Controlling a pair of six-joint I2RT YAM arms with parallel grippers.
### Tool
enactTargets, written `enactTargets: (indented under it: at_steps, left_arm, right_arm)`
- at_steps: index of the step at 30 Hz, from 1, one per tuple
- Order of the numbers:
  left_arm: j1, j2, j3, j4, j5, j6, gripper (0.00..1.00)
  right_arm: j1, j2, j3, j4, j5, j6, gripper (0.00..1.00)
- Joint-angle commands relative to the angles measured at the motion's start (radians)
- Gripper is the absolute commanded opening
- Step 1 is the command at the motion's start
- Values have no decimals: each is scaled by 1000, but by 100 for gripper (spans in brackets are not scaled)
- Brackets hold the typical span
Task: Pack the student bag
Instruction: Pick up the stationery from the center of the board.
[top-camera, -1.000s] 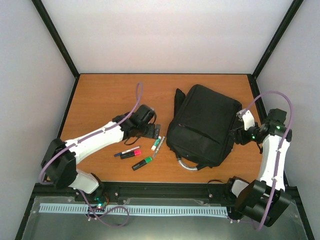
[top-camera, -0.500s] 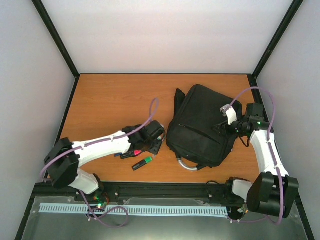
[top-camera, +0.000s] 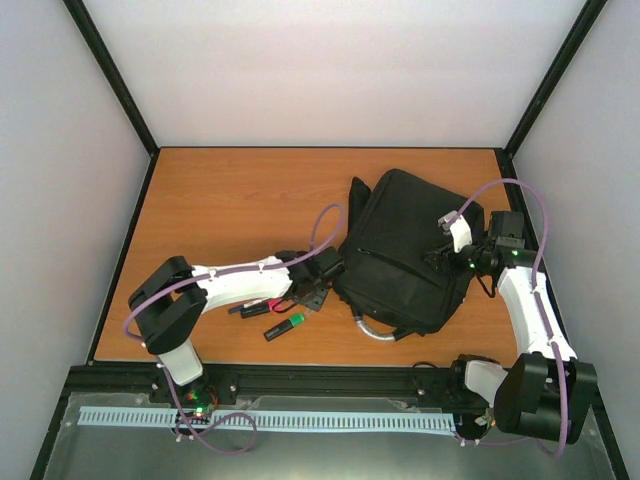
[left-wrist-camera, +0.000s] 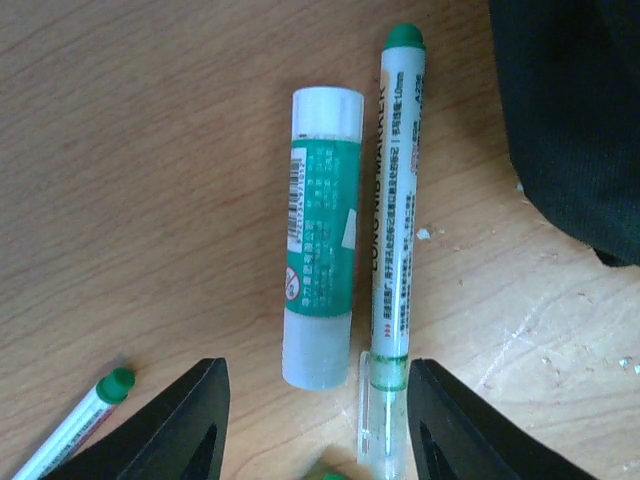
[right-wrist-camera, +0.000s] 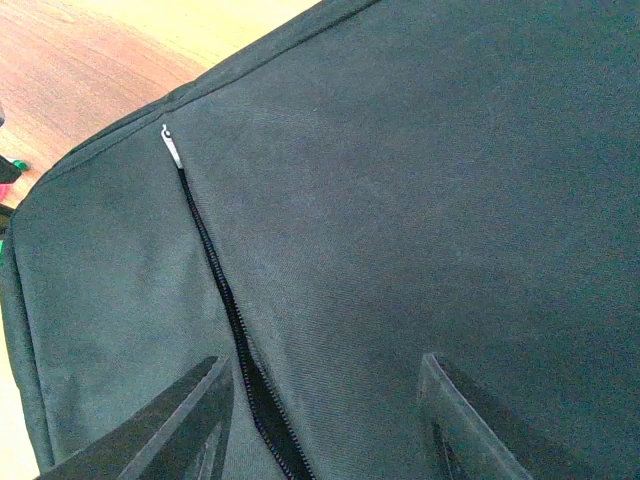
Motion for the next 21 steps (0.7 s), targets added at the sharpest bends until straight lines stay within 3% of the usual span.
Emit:
enactTargets:
  at_steps: [1, 14, 21]
  left_arm:
    - [8, 28, 58, -17, -44, -1, 52]
    - [99, 70, 50, 27, -16, 76, 47]
    - [117, 58, -1, 97, 66, 126, 46]
  right_arm:
    - [8, 5, -4, 17, -11, -13, 53]
    - [8, -16, -6, 4, -5, -23, 53]
    - [8, -8, -7, 2, 4, -28, 53]
